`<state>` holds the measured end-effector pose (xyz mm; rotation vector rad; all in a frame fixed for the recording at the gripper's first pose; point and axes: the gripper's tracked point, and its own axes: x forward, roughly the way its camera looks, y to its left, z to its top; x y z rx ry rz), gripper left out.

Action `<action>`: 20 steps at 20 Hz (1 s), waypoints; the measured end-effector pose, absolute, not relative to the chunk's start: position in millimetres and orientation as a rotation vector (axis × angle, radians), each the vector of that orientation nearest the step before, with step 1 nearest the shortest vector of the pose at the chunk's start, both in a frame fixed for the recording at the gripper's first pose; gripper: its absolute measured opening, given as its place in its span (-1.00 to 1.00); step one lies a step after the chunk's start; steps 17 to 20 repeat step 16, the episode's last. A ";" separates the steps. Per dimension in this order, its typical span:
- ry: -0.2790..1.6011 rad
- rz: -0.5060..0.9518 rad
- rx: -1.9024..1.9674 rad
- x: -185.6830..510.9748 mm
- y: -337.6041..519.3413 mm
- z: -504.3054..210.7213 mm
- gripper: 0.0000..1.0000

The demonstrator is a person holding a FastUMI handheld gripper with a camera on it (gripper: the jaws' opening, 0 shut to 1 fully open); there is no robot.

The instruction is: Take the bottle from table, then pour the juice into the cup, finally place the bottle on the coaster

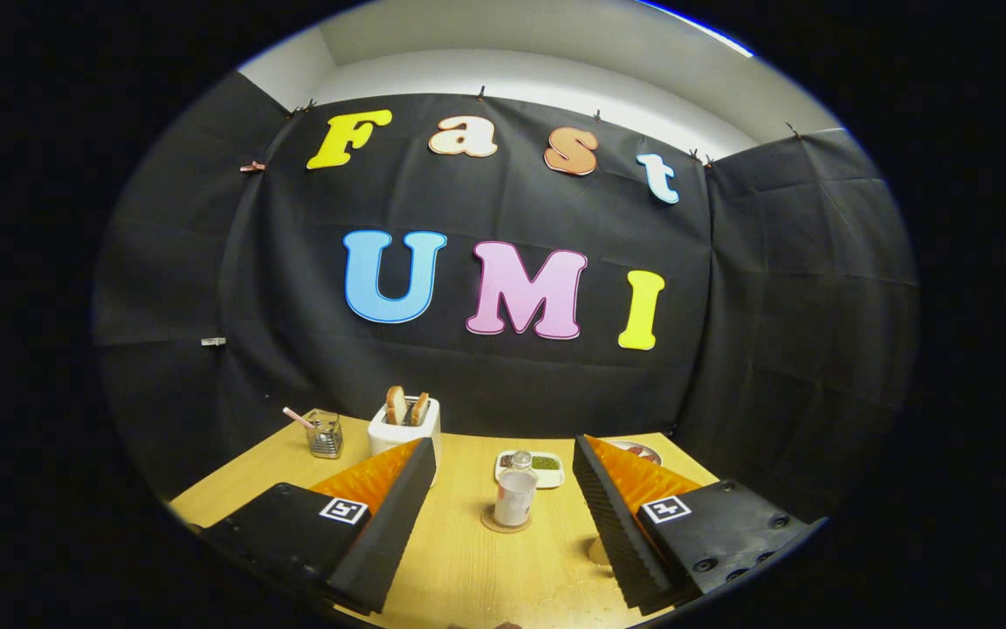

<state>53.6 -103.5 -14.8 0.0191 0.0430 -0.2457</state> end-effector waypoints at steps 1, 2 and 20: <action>0.042 -0.228 0.017 47.5 -95.0 -10.4 0.95; 0.049 -0.207 0.011 44.0 -87.2 -6.8 0.95; 0.048 -0.130 0.059 43.2 -19.2 -17.7 0.95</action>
